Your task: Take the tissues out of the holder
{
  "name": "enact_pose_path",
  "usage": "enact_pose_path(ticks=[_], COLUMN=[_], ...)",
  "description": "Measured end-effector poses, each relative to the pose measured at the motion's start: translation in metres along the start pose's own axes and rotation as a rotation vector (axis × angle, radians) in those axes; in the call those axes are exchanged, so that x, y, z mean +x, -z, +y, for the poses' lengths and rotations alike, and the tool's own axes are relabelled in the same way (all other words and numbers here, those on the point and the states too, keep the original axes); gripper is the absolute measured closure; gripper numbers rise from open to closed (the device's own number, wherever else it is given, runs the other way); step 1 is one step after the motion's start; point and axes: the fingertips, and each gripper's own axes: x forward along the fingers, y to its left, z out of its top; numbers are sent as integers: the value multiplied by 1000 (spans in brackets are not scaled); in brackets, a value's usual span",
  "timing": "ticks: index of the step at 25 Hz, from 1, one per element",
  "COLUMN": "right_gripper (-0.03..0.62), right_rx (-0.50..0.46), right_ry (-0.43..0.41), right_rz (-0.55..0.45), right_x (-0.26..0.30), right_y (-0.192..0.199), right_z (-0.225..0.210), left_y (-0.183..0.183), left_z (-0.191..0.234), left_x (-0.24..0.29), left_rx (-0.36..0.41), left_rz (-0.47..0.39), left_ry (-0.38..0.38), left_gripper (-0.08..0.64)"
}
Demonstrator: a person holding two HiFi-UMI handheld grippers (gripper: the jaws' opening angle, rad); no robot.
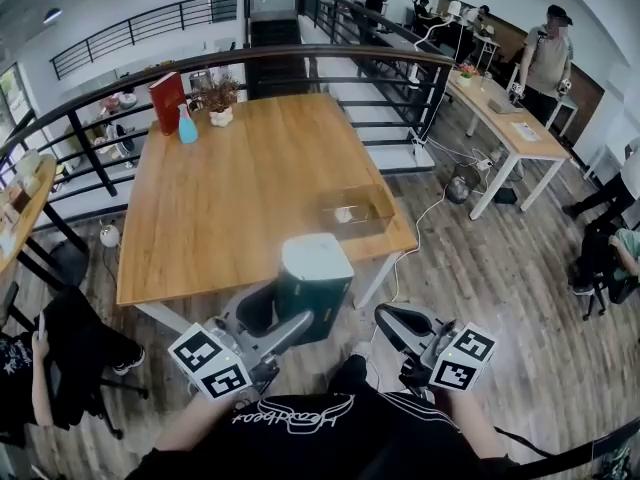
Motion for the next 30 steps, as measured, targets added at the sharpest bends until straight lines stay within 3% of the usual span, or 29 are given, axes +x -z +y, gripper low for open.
enact_pose_path(ticks=[30], right_gripper=[575], right_rx=[7], right_ry=[39], right_rz=[51], right_x=[-4], right_y=[7], right_z=[-10], left_y=[-4], left_z=[0], left_x=[7], left_rx=[-44], left_rz=[-19], left_ry=[58], left_gripper=[256])
